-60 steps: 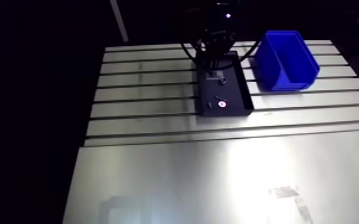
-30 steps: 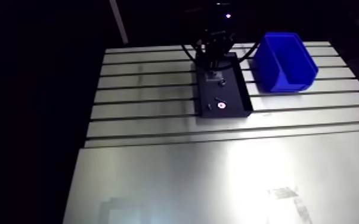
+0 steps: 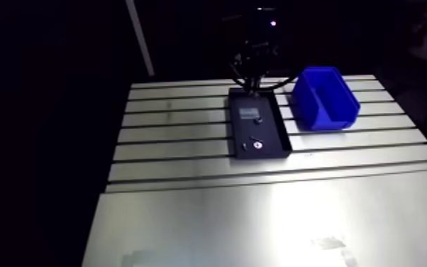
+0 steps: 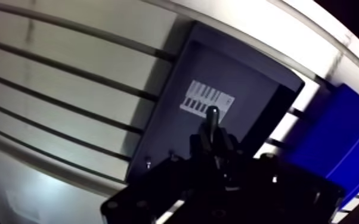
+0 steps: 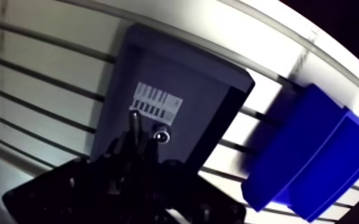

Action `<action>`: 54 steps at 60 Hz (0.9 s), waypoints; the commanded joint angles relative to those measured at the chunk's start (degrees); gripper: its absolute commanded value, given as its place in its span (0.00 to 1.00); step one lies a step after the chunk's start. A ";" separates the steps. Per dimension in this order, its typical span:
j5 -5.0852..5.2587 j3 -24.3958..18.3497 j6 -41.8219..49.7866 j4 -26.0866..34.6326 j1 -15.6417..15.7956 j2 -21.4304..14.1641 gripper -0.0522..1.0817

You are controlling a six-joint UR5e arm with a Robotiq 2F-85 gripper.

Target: Pick up the M10 bolt from the tray and put it into the blue bin.

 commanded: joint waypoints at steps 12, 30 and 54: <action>-1.11 -0.35 -26.53 5.66 -0.92 -9.44 0.98; -2.11 -1.40 -49.89 7.15 -6.60 -12.88 0.98; -2.68 -2.41 -68.65 6.66 -14.04 -12.48 0.98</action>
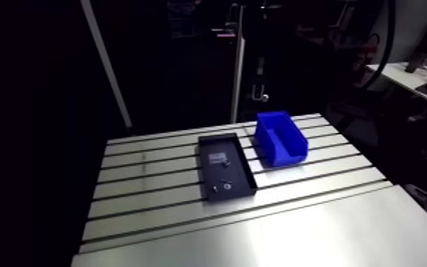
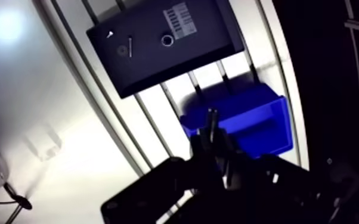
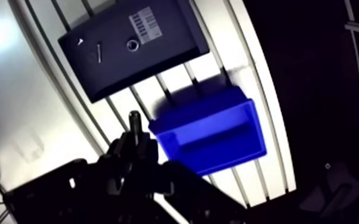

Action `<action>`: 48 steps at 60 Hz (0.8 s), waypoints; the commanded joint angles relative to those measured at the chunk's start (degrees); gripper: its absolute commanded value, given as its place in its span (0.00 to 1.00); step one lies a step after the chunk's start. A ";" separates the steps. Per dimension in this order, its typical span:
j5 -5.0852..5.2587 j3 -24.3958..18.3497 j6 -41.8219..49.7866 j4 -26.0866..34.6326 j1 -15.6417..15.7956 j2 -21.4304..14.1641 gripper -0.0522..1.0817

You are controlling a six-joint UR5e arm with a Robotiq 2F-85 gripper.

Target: Pick up the M10 bolt from the tray and put it into the blue bin.

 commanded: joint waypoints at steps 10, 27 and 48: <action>-0.30 -2.19 -20.93 -1.11 -7.34 1.32 0.98; -0.05 -3.20 -23.76 -2.68 -8.57 3.90 0.98; -0.03 -2.94 -23.35 -4.04 -8.39 6.85 0.98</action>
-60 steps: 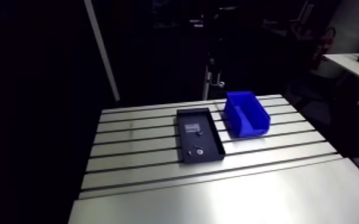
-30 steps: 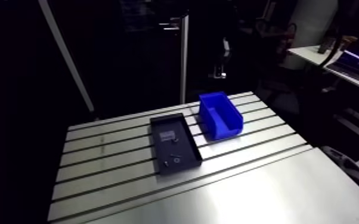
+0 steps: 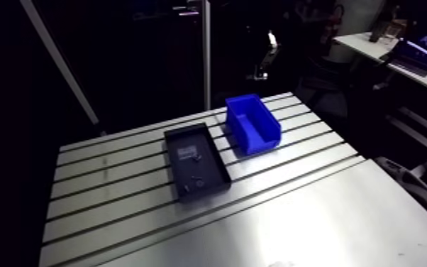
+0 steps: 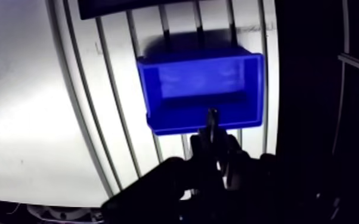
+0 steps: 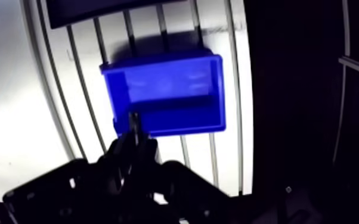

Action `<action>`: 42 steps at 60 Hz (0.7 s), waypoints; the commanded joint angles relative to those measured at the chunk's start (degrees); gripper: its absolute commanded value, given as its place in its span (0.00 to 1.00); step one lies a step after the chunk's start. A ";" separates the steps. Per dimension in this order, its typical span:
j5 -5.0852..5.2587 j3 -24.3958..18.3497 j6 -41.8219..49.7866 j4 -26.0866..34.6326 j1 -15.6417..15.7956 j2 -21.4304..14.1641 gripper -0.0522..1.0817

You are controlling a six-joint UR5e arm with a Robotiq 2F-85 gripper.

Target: Pick up the M10 bolt from the tray and put it into the blue bin.

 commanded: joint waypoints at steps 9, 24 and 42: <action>-0.26 0.53 0.68 -0.85 0.03 3.19 0.97; -0.61 2.28 0.85 -3.91 0.04 5.81 0.97; -0.79 3.93 0.95 -5.75 0.21 8.53 0.96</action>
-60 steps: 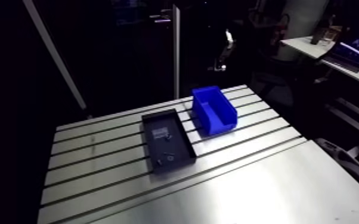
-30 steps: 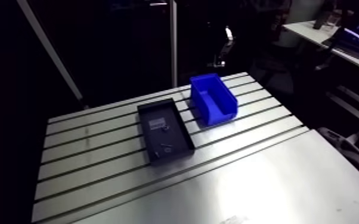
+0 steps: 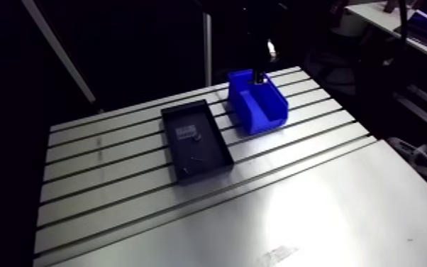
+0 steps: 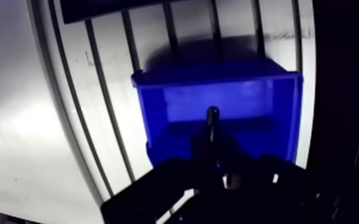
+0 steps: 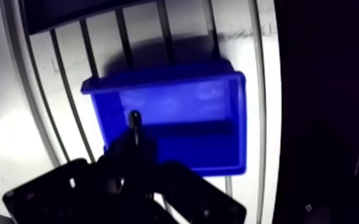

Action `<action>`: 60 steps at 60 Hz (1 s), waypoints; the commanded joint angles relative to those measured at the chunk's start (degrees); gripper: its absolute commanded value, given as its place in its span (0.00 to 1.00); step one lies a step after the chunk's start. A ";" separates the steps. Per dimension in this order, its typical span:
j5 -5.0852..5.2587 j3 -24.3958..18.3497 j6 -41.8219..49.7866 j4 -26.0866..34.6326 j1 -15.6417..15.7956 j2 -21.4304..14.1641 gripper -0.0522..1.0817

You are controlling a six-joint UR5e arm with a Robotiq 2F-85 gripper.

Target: Pick up the M10 bolt from the tray and put it into the blue bin.

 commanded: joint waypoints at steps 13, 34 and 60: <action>-0.19 1.42 0.04 -2.52 0.06 3.72 0.96; -2.15 1.50 1.39 -2.71 0.06 5.87 0.96; -2.66 1.51 1.89 -2.80 0.06 7.10 0.94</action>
